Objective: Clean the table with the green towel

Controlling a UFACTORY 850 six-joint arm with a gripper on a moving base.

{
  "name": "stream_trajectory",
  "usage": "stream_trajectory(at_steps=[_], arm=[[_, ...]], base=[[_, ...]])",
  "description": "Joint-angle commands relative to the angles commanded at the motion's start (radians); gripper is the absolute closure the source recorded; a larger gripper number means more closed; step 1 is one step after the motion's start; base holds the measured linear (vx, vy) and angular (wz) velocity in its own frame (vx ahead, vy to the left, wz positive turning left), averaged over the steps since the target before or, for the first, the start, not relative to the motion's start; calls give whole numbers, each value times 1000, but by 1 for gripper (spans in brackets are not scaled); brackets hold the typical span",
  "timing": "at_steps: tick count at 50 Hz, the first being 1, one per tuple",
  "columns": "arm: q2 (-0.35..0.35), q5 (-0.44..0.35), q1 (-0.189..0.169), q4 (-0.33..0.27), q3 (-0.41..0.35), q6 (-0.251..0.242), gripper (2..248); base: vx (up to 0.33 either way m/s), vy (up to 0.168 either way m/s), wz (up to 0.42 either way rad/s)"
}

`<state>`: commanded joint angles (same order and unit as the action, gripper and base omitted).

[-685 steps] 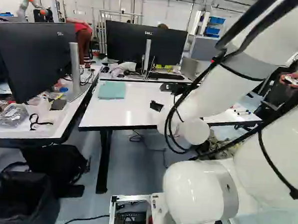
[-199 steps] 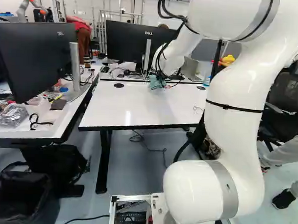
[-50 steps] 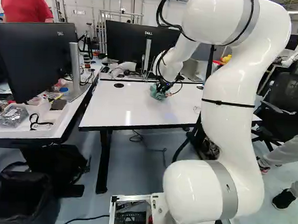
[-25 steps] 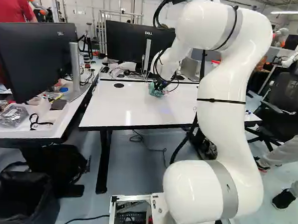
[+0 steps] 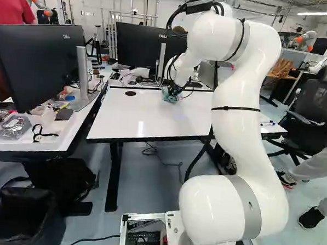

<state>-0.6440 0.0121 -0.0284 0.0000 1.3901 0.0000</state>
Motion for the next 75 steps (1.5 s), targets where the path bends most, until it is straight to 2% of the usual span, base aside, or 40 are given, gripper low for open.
stream_trajectory(at_steps=[75], arm=[[-17, 0, -185, 0, 24, 0, 199]], base=[[0, 0, 0]])
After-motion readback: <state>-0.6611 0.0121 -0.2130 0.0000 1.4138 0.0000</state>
